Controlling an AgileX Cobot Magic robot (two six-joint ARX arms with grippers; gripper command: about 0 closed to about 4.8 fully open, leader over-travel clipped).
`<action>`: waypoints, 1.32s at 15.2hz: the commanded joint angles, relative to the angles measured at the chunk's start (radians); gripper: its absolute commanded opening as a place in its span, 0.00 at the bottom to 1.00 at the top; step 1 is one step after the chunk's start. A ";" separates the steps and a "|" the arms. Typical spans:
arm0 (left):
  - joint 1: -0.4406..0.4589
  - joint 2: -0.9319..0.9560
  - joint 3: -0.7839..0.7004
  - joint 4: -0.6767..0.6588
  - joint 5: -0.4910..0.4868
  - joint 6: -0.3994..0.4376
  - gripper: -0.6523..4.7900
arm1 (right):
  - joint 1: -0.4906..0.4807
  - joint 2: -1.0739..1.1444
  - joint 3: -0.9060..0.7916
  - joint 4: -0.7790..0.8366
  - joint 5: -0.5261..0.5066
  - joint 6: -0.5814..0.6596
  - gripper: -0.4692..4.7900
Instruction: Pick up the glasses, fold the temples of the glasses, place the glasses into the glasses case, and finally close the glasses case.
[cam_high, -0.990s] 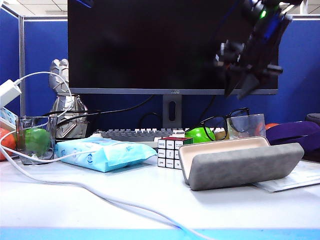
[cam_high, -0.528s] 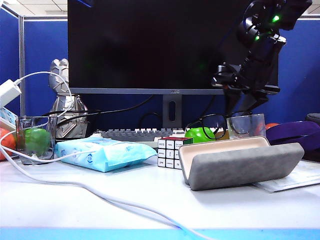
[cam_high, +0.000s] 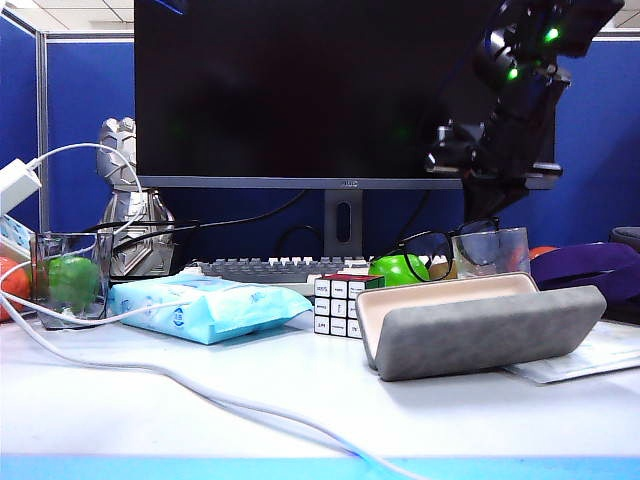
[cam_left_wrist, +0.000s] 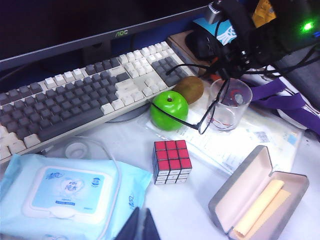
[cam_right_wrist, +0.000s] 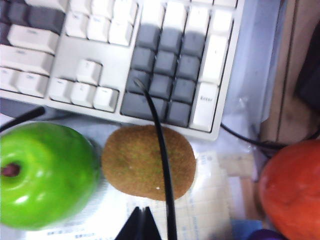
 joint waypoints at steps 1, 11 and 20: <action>0.000 -0.002 0.004 0.012 0.000 0.000 0.11 | 0.001 -0.042 0.010 0.017 -0.002 -0.011 0.09; 0.000 -0.002 0.004 0.012 0.000 0.000 0.11 | -0.002 0.014 0.009 0.040 -0.001 -0.016 0.48; 0.000 -0.002 0.004 0.012 0.000 0.000 0.11 | -0.002 0.030 0.010 0.060 0.027 -0.019 0.09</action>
